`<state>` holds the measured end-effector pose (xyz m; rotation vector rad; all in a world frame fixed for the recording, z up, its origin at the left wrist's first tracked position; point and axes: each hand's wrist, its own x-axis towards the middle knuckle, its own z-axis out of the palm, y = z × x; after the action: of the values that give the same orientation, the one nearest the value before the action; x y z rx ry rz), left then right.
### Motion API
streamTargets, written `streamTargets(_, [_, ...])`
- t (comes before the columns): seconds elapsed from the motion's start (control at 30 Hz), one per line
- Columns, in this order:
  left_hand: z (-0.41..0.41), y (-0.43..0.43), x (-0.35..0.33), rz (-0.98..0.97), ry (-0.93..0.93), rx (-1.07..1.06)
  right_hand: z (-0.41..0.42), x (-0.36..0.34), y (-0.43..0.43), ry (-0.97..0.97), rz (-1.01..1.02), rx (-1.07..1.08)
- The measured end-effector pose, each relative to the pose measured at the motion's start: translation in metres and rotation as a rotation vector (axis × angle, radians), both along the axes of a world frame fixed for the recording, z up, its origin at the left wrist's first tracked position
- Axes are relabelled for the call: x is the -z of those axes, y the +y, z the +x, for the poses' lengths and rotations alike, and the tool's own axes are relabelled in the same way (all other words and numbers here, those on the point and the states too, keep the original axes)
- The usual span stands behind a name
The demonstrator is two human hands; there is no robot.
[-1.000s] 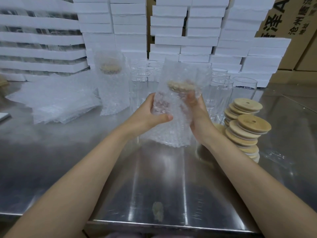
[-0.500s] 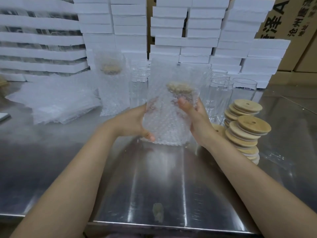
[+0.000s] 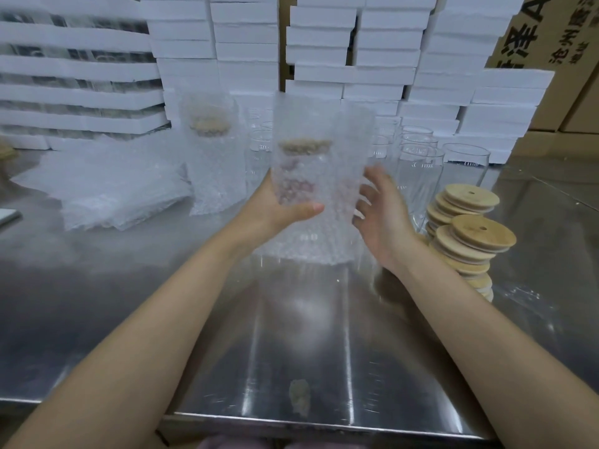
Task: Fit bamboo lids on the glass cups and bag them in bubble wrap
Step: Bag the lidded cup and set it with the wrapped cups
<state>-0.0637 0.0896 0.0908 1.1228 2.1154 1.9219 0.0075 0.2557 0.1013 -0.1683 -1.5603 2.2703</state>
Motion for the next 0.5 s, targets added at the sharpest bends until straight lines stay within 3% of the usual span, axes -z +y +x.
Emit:
streamTargets(0.07, [0.001,-0.002,-0.004,0.074,0.027,-0.016,-0.001,0.008,0.001,-0.262,0.19,-0.023])
streamTargets(0.13, [0.005,-0.005,-0.009,0.106,0.065,-0.006,0.001,0.016,-0.007,-0.413,0.22,-0.157])
streamTargets(0.2, [0.008,-0.006,-0.012,0.113,0.058,-0.013,0.003,0.02,-0.014,-0.445,0.234,-0.185])
streamTargets(0.3, [0.008,-0.007,-0.012,0.082,0.042,0.008,0.002,0.023,-0.015,-0.348,0.328,-0.082])
streamTargets(0.43, [0.01,-0.006,-0.01,-0.015,0.082,0.021,0.005,0.028,-0.013,-0.207,1.067,0.194])
streamTargets(0.5, [0.01,-0.005,-0.009,-0.059,0.094,0.029,0.005,0.032,-0.014,-0.213,1.244,0.286])
